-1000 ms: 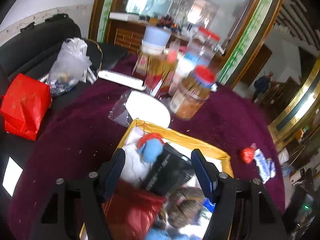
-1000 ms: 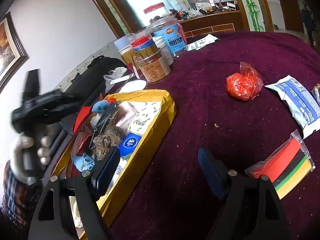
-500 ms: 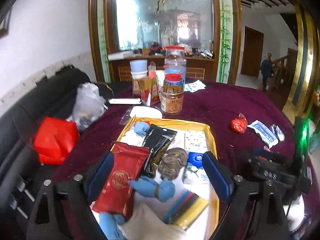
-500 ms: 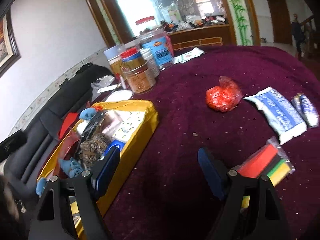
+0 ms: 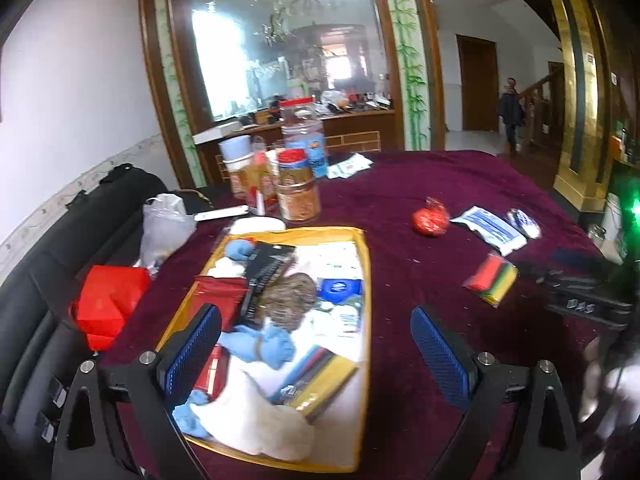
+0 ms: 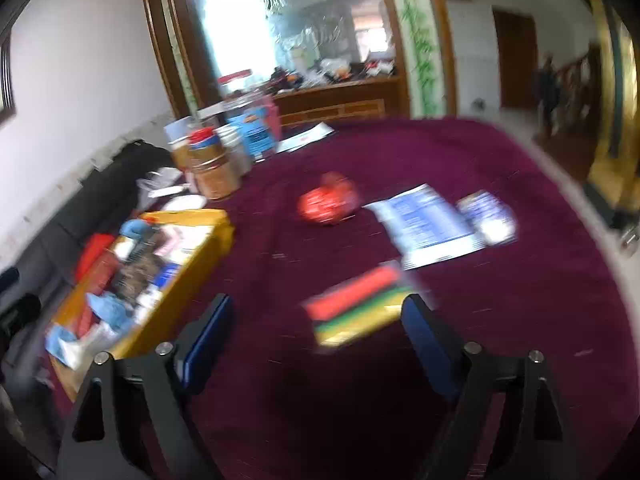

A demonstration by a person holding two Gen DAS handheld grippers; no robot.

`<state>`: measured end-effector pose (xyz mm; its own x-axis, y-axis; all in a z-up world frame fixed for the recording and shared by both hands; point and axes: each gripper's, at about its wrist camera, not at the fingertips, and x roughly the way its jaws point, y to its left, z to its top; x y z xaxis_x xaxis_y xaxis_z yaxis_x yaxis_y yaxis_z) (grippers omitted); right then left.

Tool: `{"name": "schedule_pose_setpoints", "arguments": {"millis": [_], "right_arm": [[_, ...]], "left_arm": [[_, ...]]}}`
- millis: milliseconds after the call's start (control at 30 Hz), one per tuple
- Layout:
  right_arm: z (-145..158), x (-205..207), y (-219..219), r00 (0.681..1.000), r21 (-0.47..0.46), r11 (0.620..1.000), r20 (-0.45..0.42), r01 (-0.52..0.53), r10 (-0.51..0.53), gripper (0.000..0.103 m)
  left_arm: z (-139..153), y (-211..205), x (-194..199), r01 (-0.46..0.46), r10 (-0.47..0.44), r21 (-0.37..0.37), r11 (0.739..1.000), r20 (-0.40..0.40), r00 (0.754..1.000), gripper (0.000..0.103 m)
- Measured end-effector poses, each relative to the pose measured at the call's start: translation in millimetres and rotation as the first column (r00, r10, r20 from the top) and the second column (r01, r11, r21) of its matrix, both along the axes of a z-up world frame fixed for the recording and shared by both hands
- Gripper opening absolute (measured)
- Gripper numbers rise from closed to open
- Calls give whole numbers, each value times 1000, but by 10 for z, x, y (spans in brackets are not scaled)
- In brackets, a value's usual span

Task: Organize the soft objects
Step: 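Move right gripper to blue-white patterned bag while left gripper approaches striped sponge pack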

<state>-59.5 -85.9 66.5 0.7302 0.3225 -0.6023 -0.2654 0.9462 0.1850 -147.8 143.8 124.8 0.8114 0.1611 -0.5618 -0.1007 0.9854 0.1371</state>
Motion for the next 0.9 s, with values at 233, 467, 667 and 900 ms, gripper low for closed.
{"name": "schedule_pose_setpoints", "arguments": {"millis": [233,467,667,900], "right_arm": [[344,-168,-533,976,-130,977,158,168,-147,103],[329,64,-797,956,-123,962,195,246,-219,103],[170,490,-996,962,-55,963,85,263,-258,103],[-120,881,-1326,962,92,957,-50,273,-270,103]], "left_arm": [[-74,-265,105,44,-43,20,999,-43,998,97],[-170,-419,232,62,-59,31,998,-84,995,97],[-345,-565,439,132,-140,-55,990,-167,976,97],[-578,-1010,886,283,-304,-114,952,-254,918,97]]}}
